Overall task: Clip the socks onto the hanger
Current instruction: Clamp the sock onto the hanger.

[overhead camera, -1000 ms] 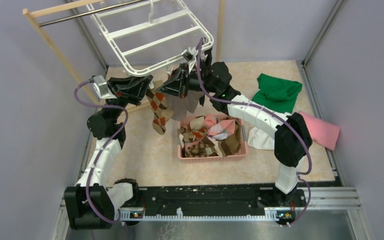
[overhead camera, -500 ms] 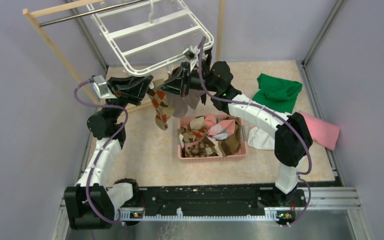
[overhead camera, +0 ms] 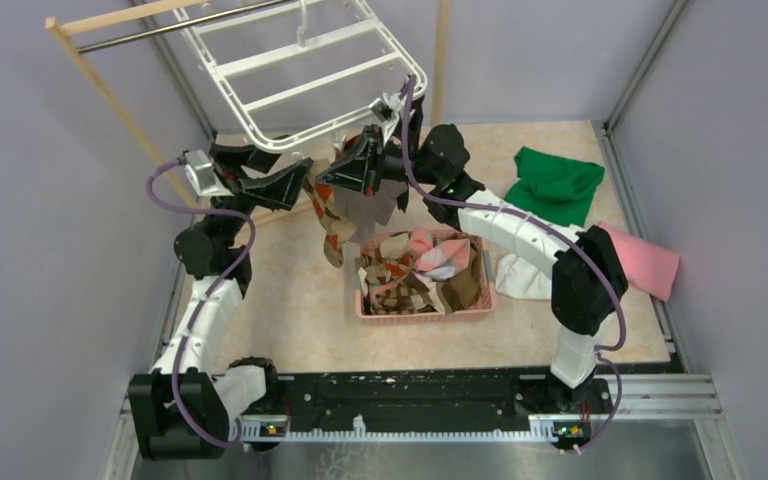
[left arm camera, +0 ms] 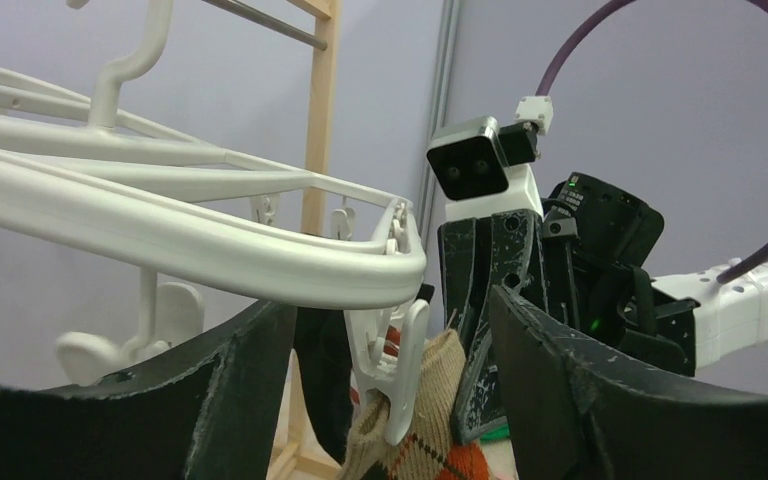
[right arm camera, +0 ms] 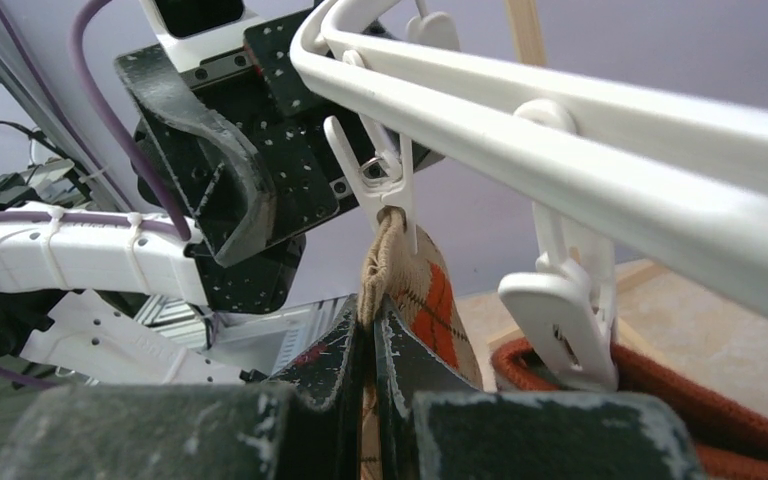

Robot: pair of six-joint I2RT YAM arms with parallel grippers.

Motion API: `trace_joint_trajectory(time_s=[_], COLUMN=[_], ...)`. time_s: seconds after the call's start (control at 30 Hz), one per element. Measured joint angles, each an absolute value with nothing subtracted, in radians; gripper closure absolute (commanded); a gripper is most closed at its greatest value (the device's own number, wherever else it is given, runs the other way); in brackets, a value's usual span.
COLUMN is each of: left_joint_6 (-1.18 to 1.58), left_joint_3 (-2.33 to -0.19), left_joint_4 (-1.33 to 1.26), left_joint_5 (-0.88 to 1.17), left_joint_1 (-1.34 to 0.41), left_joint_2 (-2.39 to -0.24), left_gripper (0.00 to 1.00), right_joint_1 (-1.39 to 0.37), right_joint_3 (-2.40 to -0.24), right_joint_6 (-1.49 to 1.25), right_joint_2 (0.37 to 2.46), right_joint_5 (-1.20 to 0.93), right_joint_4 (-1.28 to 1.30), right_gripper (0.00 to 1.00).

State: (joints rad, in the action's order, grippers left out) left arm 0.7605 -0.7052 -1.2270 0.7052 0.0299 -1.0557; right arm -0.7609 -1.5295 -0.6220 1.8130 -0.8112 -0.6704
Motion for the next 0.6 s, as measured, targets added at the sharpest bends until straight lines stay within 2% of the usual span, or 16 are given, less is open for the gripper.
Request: trace_joint_trajectory(time_s=[0.17, 0.23, 0.6], left_joint_6=[0.749, 0.738, 0.569], left_joint_3=[-0.687, -0.669, -0.624], left_joint_4=[-1.179, -1.140, -0.717], left_joint_5=[0.676, 0.665, 0.652], left_joint_1=[0.030, 0.030, 0.030], left_joint_2=[-1.011, -0.968, -0.631], left_gripper=[0.04, 0.01, 0.01], right_joint_1=[-0.761, -0.761, -0.750], right_joint_3=[-1.498, -1.495, -1.479], right_joint_6=[-0.619, -0.611, -0.542], right_joint_2=[1.802, 1.801, 1.763], right_joint_5=[-0.814, -0.815, -0.833], right_joint_4=[-0.670, -0.667, -0.594], right_gripper=[1.00, 0.95, 0.73])
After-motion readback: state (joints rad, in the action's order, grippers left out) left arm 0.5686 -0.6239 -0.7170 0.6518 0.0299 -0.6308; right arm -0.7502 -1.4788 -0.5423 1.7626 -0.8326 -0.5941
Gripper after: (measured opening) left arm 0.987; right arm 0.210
